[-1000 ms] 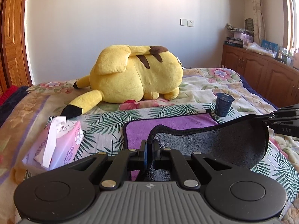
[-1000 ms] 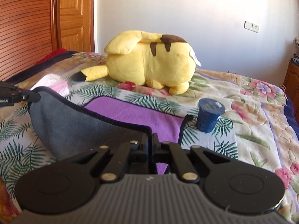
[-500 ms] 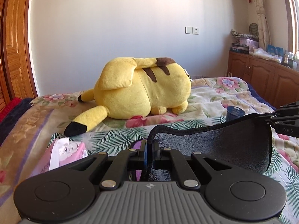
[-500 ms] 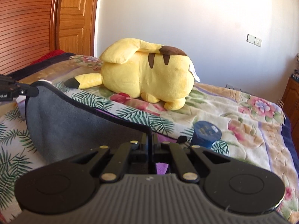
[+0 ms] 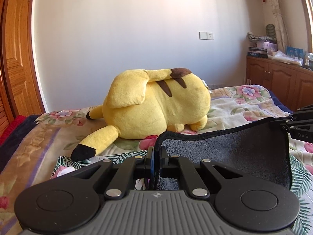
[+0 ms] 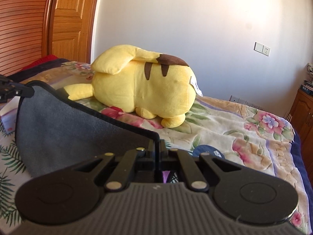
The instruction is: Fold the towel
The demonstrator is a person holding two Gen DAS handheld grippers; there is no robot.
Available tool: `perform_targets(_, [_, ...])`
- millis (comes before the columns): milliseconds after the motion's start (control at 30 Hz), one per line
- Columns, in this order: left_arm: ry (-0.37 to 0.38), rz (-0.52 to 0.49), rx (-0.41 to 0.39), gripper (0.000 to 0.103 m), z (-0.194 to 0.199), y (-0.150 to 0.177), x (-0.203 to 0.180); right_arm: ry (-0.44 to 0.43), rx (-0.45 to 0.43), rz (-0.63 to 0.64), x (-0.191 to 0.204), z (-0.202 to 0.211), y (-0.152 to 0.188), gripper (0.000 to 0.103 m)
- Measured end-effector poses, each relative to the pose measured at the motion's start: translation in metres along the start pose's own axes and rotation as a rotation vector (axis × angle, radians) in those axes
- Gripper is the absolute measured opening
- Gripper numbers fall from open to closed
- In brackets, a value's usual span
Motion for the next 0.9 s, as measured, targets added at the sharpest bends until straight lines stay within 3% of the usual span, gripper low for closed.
perform_targets(433, [-0.042, -0.022, 0.033, 0.000, -0.051, 0.021, 0.004, 0.026, -0.005, 0.036, -0.008, -0.037, 0.013, 0.003])
perform_targets(900, [-0.056, -0.070, 0.126, 0.000, -0.105, 0.060, 0.000, 0.016, 0.086, 0.053, -0.006, -0.083, 0.059, 0.004])
Point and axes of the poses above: each gripper's, at about its wrist camera, not at the fingertips, and z roughly against the way its jaws point, x to its left, y to its underside, the point moved 8 cm from there along -z, roughly the way its jaws point, and after that the axes turned 5 degrees about -x, right-handed, at the moved point
